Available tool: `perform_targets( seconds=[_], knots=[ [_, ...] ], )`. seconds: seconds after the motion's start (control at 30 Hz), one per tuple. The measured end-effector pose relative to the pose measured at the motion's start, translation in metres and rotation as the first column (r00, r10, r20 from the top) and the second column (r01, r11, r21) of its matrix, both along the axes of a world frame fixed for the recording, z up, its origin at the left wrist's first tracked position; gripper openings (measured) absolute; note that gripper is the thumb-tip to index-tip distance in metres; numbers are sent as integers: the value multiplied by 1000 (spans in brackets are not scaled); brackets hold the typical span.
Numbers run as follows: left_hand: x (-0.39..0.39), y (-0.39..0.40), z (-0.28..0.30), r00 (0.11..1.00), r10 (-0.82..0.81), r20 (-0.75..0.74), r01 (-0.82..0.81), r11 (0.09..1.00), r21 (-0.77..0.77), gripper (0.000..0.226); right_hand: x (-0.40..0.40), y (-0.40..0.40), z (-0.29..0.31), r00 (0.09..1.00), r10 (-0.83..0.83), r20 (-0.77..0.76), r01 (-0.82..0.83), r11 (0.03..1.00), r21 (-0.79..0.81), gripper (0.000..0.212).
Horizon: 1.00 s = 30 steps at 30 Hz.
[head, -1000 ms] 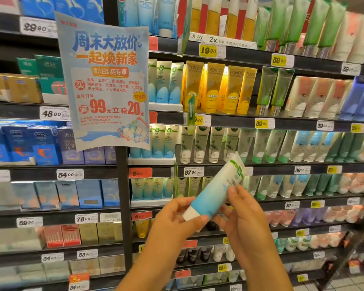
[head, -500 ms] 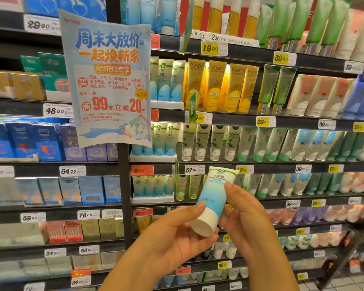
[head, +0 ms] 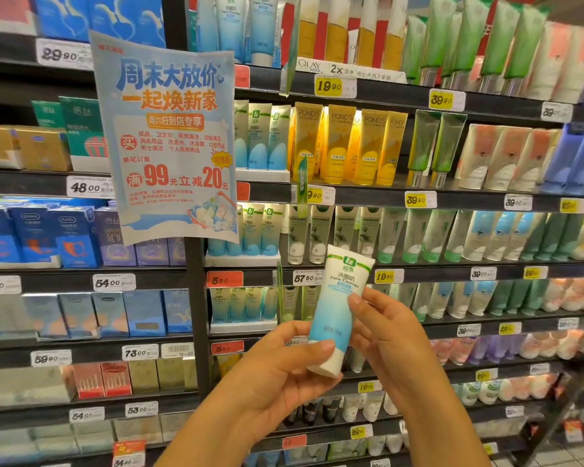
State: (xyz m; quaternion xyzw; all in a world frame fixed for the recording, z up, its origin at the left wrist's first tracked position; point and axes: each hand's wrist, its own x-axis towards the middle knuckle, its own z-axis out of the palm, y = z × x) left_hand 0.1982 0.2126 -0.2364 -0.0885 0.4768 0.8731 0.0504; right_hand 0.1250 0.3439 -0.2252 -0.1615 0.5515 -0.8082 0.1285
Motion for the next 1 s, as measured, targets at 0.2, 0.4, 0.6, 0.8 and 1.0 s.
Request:
perform_targets(
  seconds=[0.2, 0.4, 0.6, 0.8, 1.0],
  knots=[
    [-5, -2, 8, 992, 55, -113, -78, 975, -210, 52, -8, -3, 12, 985, 11, -175, -6, 1000, 27, 38],
    [-19, -9, 41, 949, 62, -308, -223, 825, -519, 48, -20, -12, 45, 955, 2, -296, -29, 996, -87, 37],
    [-46, -18, 85, 871, 59, -487, -400, 661, -635, 48, -38, -20, 91, 911, -13, -411, -46, 990, -132, 44],
    [-79, -35, 121, 793, 35, -608, -504, 598, -623, 48, -64, -35, 135, 848, 12, -530, -77, 992, -99, 39],
    [-108, -67, 154, 731, 91, -676, -577, 611, -542, 47, -100, -62, 181, 781, 58, -622, -85, 996, -13, 35]
  ],
)
